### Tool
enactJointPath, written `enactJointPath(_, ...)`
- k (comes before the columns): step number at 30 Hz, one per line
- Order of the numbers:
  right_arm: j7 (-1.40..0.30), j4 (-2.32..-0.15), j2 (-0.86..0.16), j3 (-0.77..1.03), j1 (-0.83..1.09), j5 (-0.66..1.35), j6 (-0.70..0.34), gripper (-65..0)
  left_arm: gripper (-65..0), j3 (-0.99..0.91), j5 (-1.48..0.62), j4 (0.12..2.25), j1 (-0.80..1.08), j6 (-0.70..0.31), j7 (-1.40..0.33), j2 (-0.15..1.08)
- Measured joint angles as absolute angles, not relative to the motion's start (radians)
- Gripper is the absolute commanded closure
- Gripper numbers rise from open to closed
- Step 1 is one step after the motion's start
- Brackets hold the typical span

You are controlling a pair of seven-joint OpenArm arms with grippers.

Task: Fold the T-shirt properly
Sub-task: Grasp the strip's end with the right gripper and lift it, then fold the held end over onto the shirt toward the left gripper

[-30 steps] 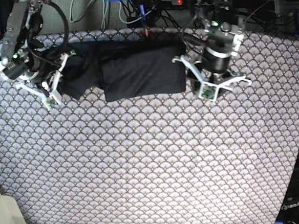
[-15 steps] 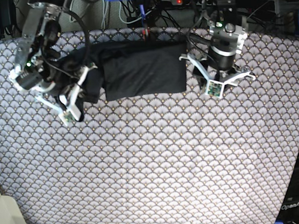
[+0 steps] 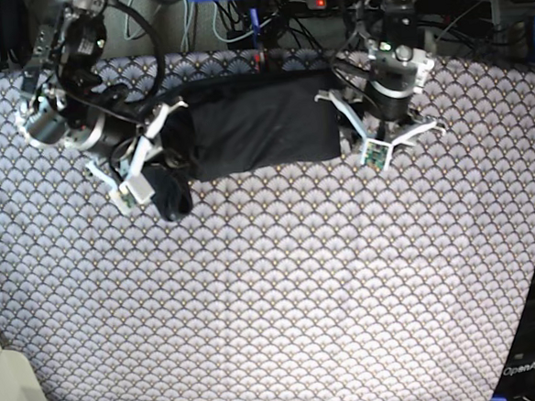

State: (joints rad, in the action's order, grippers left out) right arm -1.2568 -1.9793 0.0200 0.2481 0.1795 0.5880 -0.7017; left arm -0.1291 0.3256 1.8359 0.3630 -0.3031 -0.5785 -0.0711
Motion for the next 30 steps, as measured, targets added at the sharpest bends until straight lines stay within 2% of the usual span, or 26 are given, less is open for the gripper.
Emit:
enactJointPath(7,-1.247,-1.979,0.014,0.249,0.226,0.593,-0.702,-0.8,-23.9,-0.102,0.332,1.689,0.302,-0.299,-0.579,-0.088)
enactJointPath(9,-1.245,-1.979,0.009,0.248,0.228,0.649,-0.702,-0.8,-23.9,-0.084,0.332,1.668,0.296,-0.289,-0.572,-0.089)
enactJointPath(16,-1.194,-1.979,-0.109,0.157,0.244,0.854,-0.702,-0.8,-23.9,-0.017,0.34,1.654,0.267,-0.29,-0.582,-0.087)
enactJointPath(24,-1.173,-1.979,-0.108,-0.027,0.247,0.865,-0.702,-0.8,-23.9,-0.014,0.336,1.652,0.232,-0.289,-0.58,-0.121)
enactJointPath(30,-1.184,-1.979,-0.063,-0.036,0.214,0.861,-0.701,-0.8,-23.9,-0.012,0.335,1.652,0.228,-0.292,-0.58,-0.124)
